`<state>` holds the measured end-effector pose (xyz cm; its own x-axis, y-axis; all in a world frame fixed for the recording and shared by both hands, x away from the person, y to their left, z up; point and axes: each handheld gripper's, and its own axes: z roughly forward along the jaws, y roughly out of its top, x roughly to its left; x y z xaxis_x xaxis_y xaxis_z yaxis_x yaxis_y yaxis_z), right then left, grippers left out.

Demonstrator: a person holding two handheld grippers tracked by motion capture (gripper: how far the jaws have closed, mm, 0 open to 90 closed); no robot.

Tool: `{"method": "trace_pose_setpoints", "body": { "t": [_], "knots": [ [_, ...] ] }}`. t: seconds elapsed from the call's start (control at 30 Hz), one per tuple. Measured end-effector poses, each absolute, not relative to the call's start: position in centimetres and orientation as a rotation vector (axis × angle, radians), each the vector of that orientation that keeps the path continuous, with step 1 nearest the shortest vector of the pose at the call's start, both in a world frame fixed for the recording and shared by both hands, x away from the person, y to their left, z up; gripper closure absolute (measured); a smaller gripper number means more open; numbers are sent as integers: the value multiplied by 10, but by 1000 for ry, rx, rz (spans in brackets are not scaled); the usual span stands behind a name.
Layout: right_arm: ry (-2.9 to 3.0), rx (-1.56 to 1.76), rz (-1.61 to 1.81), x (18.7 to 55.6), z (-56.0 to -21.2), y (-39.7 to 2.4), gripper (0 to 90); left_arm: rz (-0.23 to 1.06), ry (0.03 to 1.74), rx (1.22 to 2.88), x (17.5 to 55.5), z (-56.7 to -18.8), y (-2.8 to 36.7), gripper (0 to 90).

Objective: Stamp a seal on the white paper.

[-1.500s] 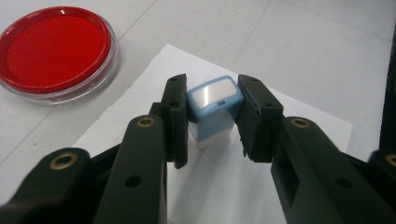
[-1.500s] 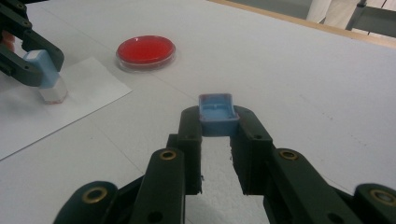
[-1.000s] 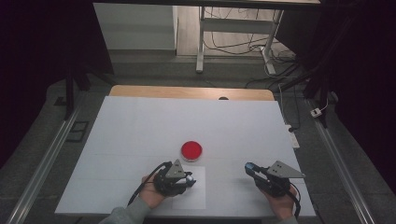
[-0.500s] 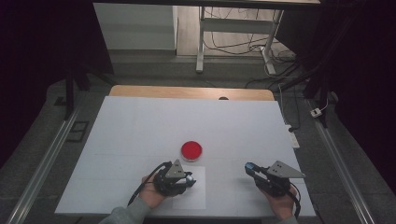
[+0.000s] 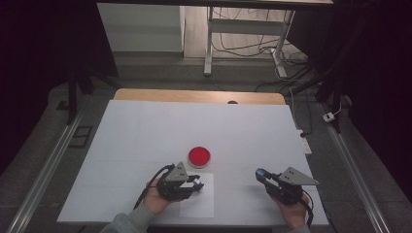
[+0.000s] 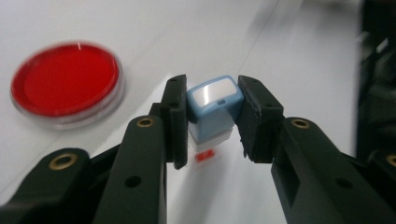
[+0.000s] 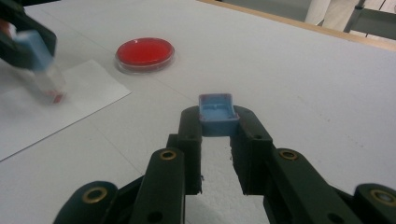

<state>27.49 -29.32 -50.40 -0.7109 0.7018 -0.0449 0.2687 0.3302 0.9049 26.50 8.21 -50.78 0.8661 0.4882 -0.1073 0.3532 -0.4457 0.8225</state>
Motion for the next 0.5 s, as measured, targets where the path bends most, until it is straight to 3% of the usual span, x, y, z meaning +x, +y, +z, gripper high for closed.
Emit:
{"method": "trace_pose_setpoints", "body": {
  "t": [0.5],
  "knots": [
    [2173, 853, 1351, 275, -504, -293, 736, 155, 669, 1948, 265, -484, 103, 655]
  ]
}}
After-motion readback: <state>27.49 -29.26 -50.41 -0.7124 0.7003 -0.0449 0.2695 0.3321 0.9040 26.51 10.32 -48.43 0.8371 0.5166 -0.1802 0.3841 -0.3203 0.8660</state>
